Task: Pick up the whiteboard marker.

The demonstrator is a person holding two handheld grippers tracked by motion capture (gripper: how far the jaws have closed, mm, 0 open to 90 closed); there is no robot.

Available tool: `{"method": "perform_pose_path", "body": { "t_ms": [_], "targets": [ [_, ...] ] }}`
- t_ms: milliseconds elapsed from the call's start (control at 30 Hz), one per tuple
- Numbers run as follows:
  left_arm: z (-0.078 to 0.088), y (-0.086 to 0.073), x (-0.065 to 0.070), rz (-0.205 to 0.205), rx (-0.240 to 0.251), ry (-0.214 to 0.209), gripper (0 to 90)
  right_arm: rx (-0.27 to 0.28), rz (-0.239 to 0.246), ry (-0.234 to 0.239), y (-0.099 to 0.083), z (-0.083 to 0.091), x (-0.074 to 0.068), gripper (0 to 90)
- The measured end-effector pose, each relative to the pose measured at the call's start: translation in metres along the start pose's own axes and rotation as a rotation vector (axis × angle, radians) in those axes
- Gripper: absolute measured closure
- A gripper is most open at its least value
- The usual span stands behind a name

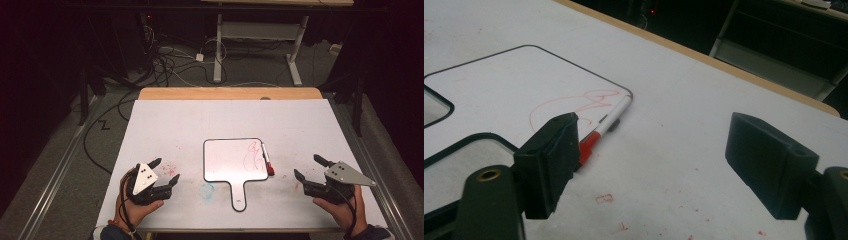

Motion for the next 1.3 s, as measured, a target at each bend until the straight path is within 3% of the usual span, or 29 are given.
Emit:
{"method": "perform_pose_path", "body": {
  "t_ms": [200,367,567,600,667,700,833,933,967,1000,1067,1300],
  "targets": [
    [-0.007,-0.009,-0.002,0.015,-0.052,-0.005,19.5,-0.018,-0.015,0.017,-0.002,-0.003,-0.004,22.4],
    [-0.012,-0.007,-0.002,-0.019,-0.076,-0.009,19.5,-0.023,-0.014,0.051,-0.002,-0.006,-0.009,22.0],
    [-0.016,-0.007,-0.002,-0.026,-0.085,-0.021,19.5,-0.055,0.002,0.061,-0.006,-0.01,-0.011,22.7],
    [-0.017,-0.007,-0.001,-0.032,-0.088,-0.022,19.5,-0.059,0.003,0.08,-0.006,-0.011,-0.012,24.1],
    [-0.017,-0.008,-0.001,-0.037,-0.095,-0.021,19.6,-0.093,0.004,0.091,-0.009,-0.018,-0.01,25.5],
    [-0.019,-0.008,-0.001,-0.056,-0.104,-0.018,19.6,-0.118,-0.011,0.126,-0.01,-0.022,-0.011,25.9],
    [-0.019,-0.011,0.002,-0.046,-0.122,-0.024,19.8,-0.204,-0.048,0.194,-0.008,-0.037,-0.013,32.8],
    [-0.019,-0.011,0.003,-0.071,-0.127,-0.018,19.8,-0.24,-0.051,0.212,-0.002,-0.047,-0.016,35.5],
    [-0.02,-0.013,0.005,-0.061,-0.146,-0.013,19.8,-0.301,-0.039,0.224,0.005,-0.06,-0.021,37.4],
    [-0.02,-0.013,0.005,-0.061,-0.148,-0.016,19.8,-0.323,-0.045,0.215,0.009,-0.067,-0.023,37.7],
    [-0.02,-0.012,0.005,-0.073,-0.147,-0.015,19.8,-0.344,-0.055,0.246,0.017,-0.083,-0.03,43.6],
    [-0.022,-0.015,0.005,-0.06,-0.166,-0.028,19.8,-0.491,-0.099,0.287,0.008,-0.131,-0.044,50.6]
  ]
}}
Point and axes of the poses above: each handheld gripper's, and its own axes: z roughly backward along the jaws, y roughly out of its top, x roughly to its right, the point moved 8 cm from there along -z, roughly forward along the jaws, and after that the axes turned 15 degrees about -y, right-handed, at the moved point
